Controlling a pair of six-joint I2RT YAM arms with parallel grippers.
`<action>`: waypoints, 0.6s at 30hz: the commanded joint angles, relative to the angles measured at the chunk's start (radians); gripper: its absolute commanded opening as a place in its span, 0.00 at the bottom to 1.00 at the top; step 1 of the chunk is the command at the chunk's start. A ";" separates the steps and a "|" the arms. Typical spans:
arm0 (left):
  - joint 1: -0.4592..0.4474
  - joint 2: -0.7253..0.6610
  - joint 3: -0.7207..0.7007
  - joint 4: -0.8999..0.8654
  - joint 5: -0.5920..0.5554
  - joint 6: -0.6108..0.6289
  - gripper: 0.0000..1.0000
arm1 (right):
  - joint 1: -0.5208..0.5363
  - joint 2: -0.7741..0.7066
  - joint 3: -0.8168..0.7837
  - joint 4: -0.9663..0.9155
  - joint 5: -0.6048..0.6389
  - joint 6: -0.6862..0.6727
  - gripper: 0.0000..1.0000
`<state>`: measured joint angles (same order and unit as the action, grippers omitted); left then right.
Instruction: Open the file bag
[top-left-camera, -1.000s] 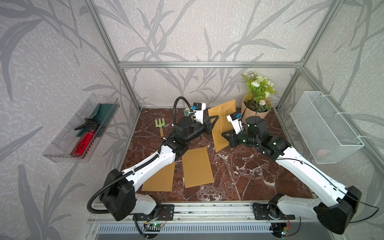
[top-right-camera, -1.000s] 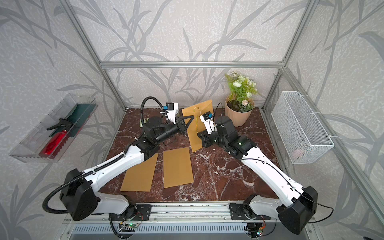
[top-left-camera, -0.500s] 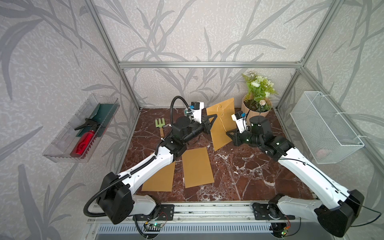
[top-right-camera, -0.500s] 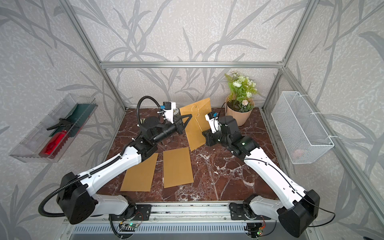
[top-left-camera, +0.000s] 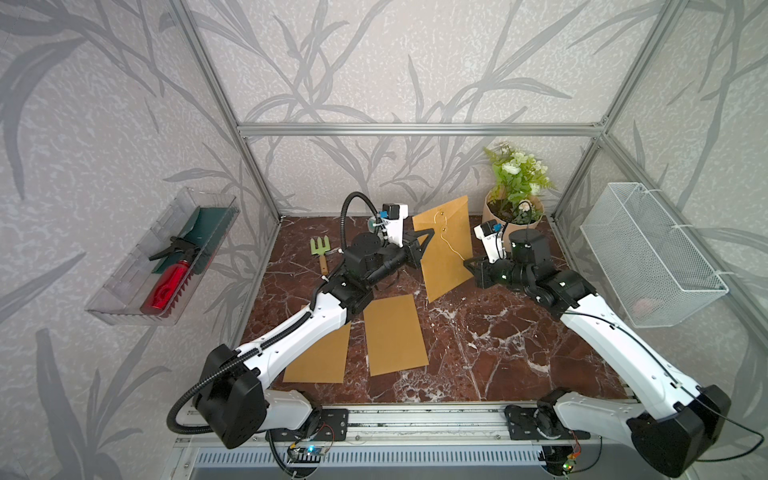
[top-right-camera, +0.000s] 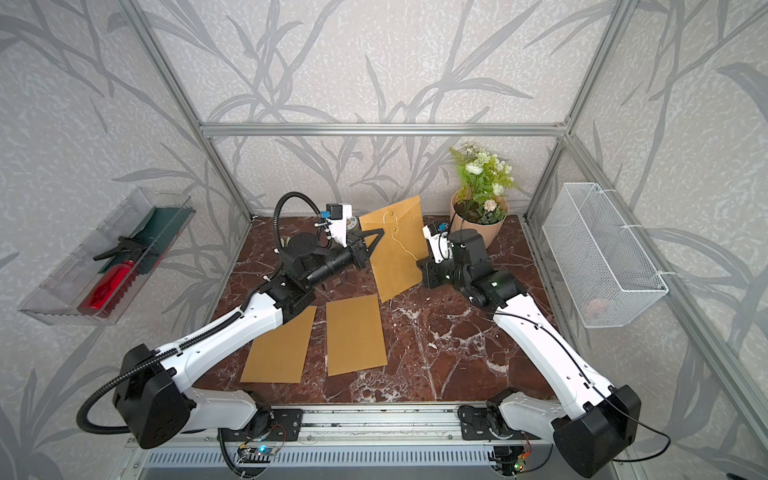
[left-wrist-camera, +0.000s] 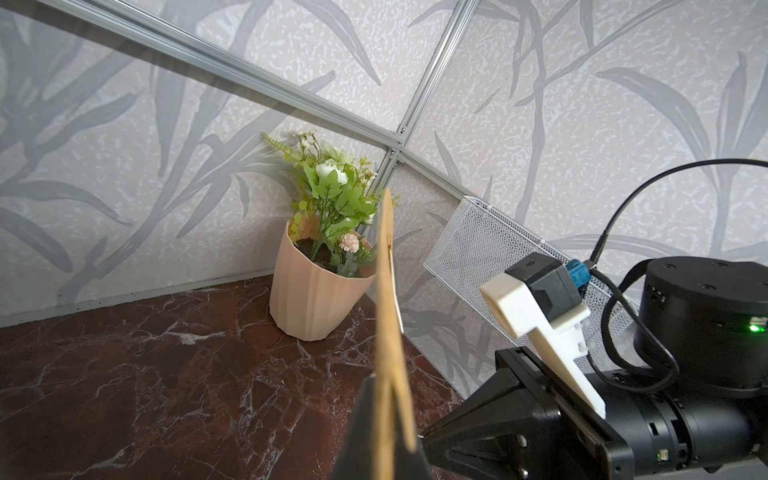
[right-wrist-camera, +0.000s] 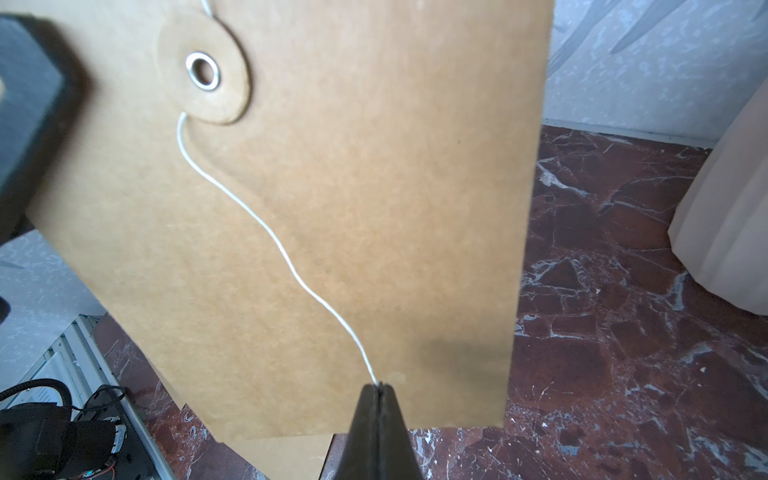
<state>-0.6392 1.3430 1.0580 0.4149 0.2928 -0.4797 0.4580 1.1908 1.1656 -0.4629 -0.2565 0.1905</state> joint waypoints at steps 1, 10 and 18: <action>0.005 -0.041 -0.012 0.024 0.010 0.000 0.00 | -0.011 -0.002 0.046 -0.025 -0.014 -0.021 0.00; 0.004 -0.051 -0.021 0.013 0.020 0.004 0.00 | -0.043 0.018 0.110 -0.067 -0.001 -0.051 0.00; 0.004 -0.063 -0.029 0.004 0.019 0.013 0.00 | -0.088 0.030 0.156 -0.112 -0.004 -0.072 0.00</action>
<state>-0.6392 1.3170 1.0367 0.4095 0.3012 -0.4797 0.3836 1.2125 1.2892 -0.5434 -0.2619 0.1375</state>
